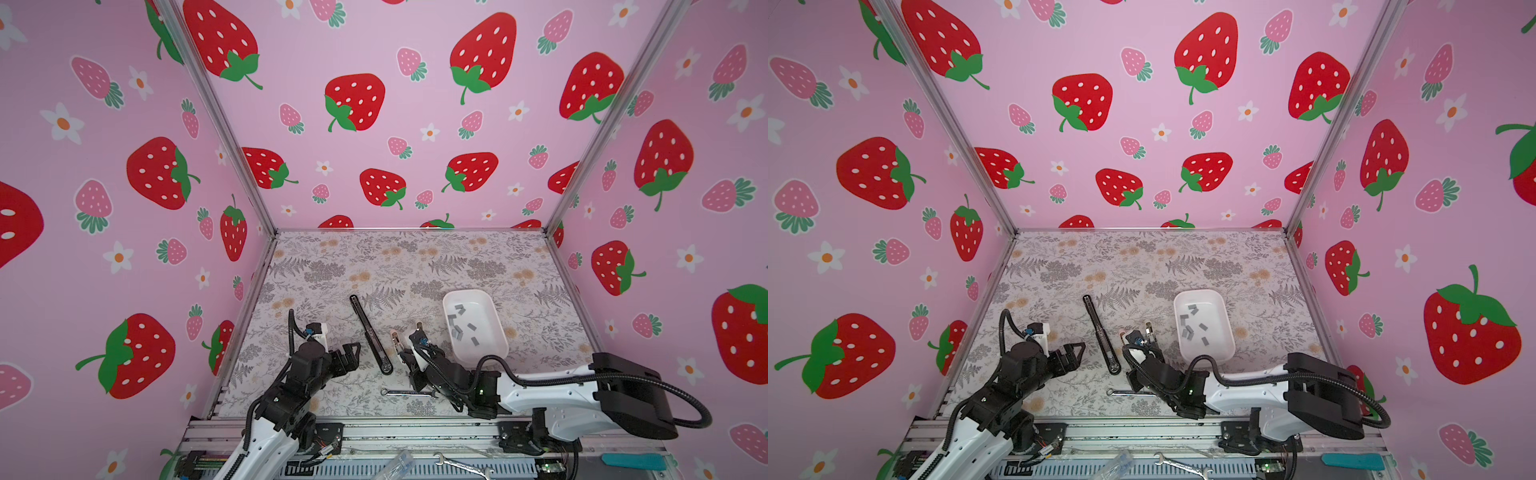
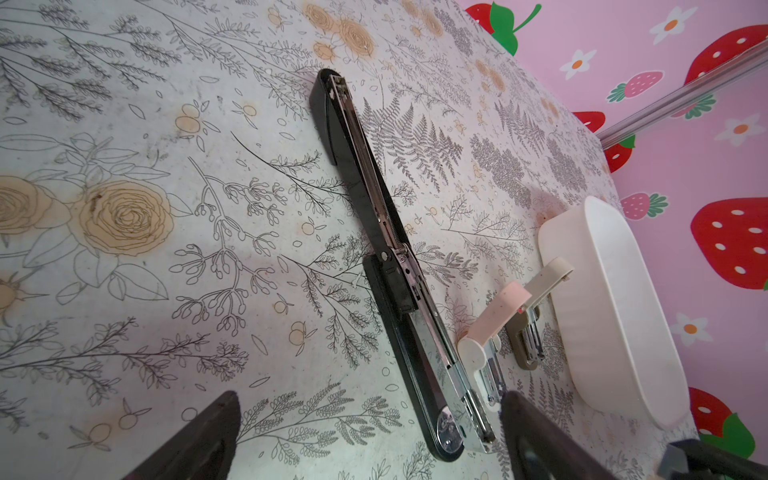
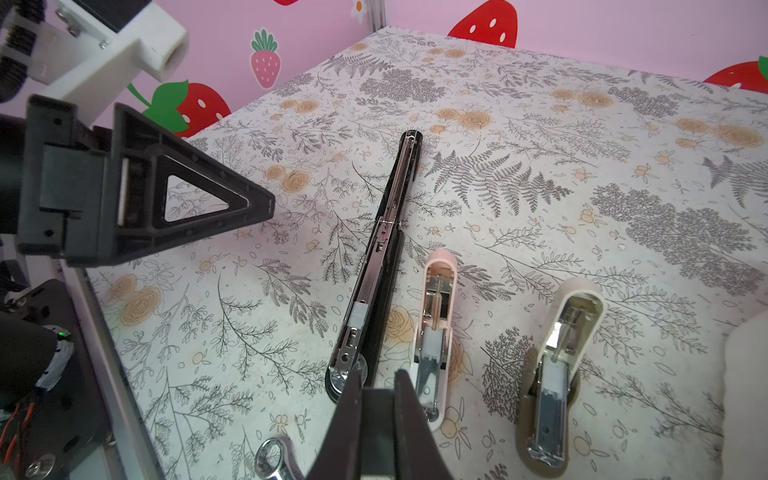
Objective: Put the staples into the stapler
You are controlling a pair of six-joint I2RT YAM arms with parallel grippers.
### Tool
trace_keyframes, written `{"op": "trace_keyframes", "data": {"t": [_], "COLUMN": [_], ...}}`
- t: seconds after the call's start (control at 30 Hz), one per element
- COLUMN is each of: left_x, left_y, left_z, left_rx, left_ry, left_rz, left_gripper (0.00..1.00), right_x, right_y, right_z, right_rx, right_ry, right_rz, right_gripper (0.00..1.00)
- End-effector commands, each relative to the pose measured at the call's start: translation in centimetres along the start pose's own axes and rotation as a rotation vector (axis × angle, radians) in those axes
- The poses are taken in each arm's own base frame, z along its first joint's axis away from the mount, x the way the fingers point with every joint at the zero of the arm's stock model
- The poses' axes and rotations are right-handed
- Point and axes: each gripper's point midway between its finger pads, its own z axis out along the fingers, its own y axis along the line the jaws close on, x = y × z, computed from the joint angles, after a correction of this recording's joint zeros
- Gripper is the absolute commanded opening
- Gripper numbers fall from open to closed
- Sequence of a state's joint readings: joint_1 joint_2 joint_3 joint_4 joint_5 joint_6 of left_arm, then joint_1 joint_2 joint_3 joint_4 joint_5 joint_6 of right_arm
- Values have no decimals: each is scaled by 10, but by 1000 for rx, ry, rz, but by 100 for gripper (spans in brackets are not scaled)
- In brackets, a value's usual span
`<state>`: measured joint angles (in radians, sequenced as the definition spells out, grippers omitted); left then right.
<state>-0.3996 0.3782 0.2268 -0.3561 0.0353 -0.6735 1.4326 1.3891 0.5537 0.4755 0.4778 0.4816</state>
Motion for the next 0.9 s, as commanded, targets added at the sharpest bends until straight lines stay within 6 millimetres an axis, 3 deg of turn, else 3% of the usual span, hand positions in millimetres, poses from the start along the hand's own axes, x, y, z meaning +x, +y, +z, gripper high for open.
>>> {"op": "trace_keyframes", "data": {"t": [0.0,0.47,0.53,0.87], "left_x": [-2,-2,-2,-1], "left_y": [-1,-2,-1,-2], "left_z": [0,0,0,0], "left_rx": [7,10,9,10], "left_ry": [-15,-13,-13,-12], "left_rz": [12,10,10,11], "left_gripper": [99,99,99,99], "right_x": [-3,29,31,35], "right_y": [5,-12,-27,-29], "right_z": [4,24,31,42], "right_rx": [-11,80,104,114], "right_ry": [-22,56,72,91], "right_rz": [52,85,117,100], "right_gripper": [7,8,8,7]}}
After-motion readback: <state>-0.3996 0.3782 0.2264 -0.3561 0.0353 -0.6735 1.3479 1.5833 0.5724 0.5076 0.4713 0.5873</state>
